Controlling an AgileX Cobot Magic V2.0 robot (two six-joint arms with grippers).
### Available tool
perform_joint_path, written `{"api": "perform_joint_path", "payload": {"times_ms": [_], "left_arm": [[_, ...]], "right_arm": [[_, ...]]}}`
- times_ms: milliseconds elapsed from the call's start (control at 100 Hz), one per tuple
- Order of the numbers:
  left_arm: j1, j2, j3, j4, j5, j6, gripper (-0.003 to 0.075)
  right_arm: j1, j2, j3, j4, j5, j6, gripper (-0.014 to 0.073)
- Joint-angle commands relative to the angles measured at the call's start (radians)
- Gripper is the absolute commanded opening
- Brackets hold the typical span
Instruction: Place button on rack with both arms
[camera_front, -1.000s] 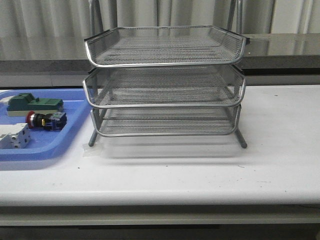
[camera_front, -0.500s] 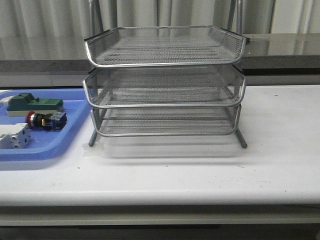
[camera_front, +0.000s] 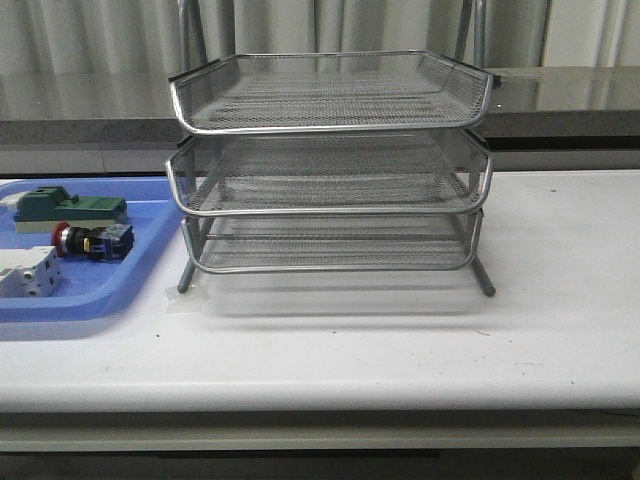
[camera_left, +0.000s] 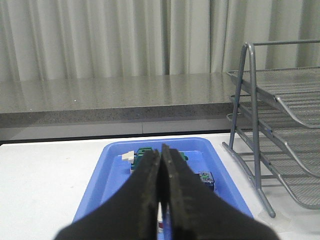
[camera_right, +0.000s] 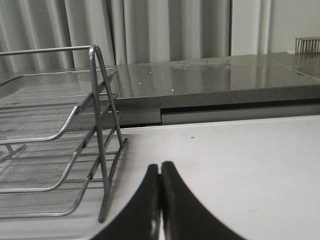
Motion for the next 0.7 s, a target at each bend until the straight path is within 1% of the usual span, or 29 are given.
{"api": "perform_joint_path", "payload": {"times_ms": [0,190,290,360,450,550,690], "left_arm": [[0.001,-0.030,0.033,-0.008,-0.075,-0.009,-0.0020],[0.001,-0.030,0.033,-0.008,-0.075,-0.009,-0.0020],[0.001,-0.030,0.033,-0.008,-0.075,-0.009,-0.0020],[0.001,-0.030,0.033,-0.008,-0.075,-0.009,-0.0020],[0.001,-0.030,0.033,-0.008,-0.075,-0.009,-0.0020],[0.001,-0.030,0.033,-0.008,-0.075,-0.009,-0.0020],[0.001,-0.030,0.033,-0.008,-0.075,-0.009,-0.0020]], "right_arm": [[-0.005,0.086,-0.124,0.021,0.047,-0.001,-0.0058],[-0.005,0.313,-0.363,0.024,0.311,-0.001,-0.0058],[-0.005,0.442,-0.473,0.028,0.411,-0.001,-0.0058],[-0.005,0.526,-0.532,0.056,0.462,-0.001,-0.0058],[-0.005,0.617,-0.566,0.122,0.472,-0.001,-0.0058],[-0.005,0.700,-0.568,0.212,0.458,-0.001,-0.0058],[-0.005,0.812,-0.568,0.363,0.444,-0.005,-0.0057]]}}
